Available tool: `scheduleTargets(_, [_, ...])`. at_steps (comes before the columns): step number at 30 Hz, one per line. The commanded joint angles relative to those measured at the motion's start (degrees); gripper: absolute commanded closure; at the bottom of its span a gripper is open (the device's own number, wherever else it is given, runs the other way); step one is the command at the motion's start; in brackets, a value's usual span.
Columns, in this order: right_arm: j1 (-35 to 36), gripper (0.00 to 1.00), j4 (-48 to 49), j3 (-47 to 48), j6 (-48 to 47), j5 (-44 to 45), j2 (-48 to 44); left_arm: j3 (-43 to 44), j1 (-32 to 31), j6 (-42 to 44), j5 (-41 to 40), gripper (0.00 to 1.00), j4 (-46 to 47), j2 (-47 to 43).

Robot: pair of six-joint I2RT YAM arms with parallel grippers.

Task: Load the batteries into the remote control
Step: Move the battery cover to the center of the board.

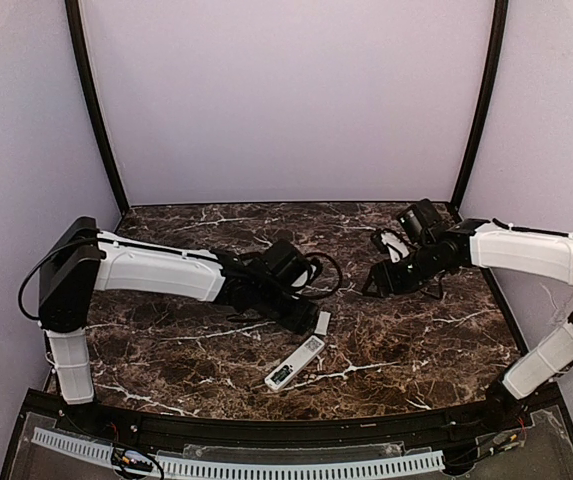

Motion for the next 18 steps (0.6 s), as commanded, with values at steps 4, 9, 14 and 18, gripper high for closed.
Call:
scheduleTargets(4, [-2.0,0.43,3.0,-3.2,-1.1,-3.2,-2.3,10.9,-2.6,-1.1,-5.2,0.36,-8.3,8.1])
scheduleTargets(9, [-2.2,0.44,4.0,-4.1,-1.4,-3.9,-2.6,16.7,-3.6,-1.0,-6.2,0.39,-11.9,12.3])
scheduleTargets(14, [-2.3,0.45,4.4,-4.5,-2.0,-3.8,-2.6,19.8,-4.3,-0.8,-5.9,0.4,-13.1,15.7])
scheduleTargets(18, [-2.3,0.47,4.6,-4.9,-2.0,-3.9,-2.9,23.2,-4.6,-1.1,-6.5,0.4,-15.0,18.3])
